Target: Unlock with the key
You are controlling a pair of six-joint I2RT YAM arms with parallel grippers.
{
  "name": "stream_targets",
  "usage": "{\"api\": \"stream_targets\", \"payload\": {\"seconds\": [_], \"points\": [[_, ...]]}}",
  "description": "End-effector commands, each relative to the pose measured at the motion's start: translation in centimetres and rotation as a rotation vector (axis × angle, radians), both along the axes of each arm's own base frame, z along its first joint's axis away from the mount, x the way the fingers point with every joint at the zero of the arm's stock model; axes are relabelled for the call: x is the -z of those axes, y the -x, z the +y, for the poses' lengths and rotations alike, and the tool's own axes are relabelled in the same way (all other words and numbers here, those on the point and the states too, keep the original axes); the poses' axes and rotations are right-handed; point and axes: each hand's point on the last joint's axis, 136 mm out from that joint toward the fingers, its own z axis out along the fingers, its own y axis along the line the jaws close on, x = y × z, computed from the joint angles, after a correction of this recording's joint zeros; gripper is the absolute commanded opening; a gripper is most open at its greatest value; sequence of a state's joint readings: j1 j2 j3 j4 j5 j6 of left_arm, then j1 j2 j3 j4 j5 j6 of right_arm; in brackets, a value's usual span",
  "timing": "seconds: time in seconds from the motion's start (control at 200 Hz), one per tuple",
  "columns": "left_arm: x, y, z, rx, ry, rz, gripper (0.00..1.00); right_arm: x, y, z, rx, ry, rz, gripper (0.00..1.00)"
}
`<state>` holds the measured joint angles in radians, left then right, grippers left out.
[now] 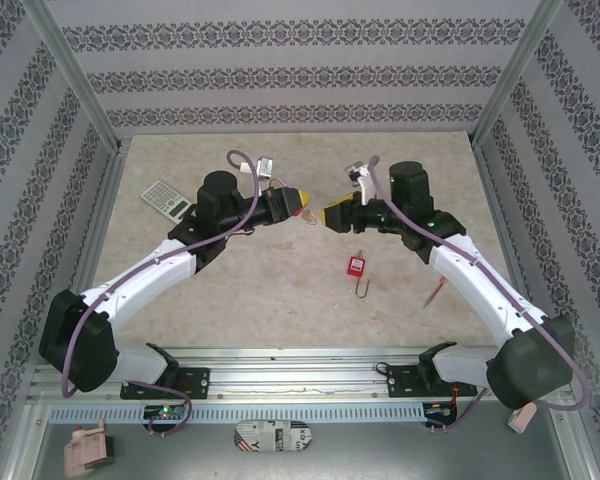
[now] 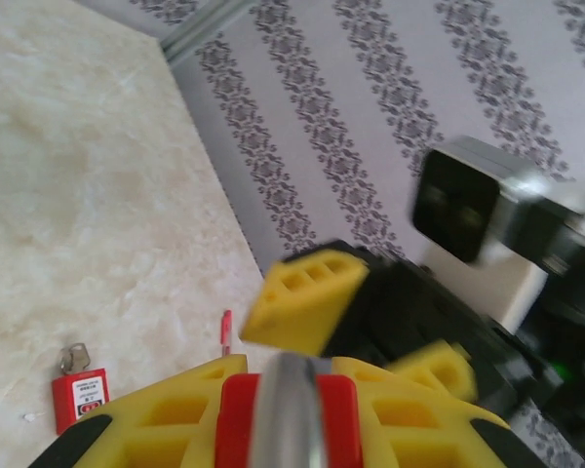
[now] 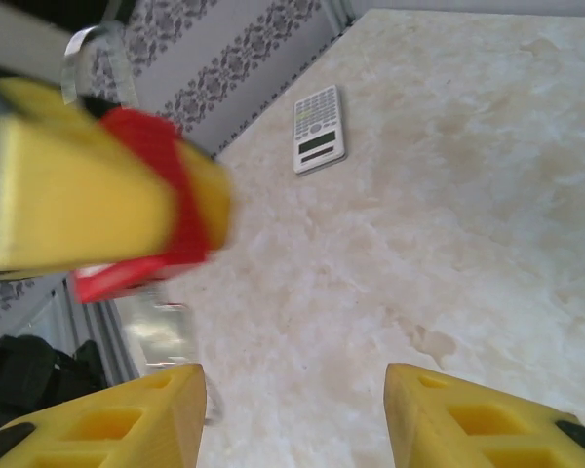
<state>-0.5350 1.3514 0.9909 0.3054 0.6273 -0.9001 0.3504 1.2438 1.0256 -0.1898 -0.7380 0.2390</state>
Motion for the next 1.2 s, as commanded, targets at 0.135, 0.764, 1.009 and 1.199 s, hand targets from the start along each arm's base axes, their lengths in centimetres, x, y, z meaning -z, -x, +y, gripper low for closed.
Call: {"api": "stream_targets", "payload": {"seconds": [0.135,0.764,1.009,1.199], "points": [[-6.0,2.2,-0.1,0.088,0.102,-0.334,0.0,-5.2,0.8,1.4,-0.118,-0.311,0.026,0.47],[-7.5,1.2,-0.4,0.071,0.128,-0.367,0.0,-4.4,2.4,3.0,-0.164,-0.353,0.053,0.36],[-6.8,0.8,-0.3,0.052,0.109,-0.356,0.0,-5.0,3.0,2.6,-0.16,-0.367,0.046,0.39],[-6.5,0.3,-0.3,0.037,0.103,-0.347,0.0,-5.0,3.7,2.4,-0.163,-0.374,0.051,0.42]]}}
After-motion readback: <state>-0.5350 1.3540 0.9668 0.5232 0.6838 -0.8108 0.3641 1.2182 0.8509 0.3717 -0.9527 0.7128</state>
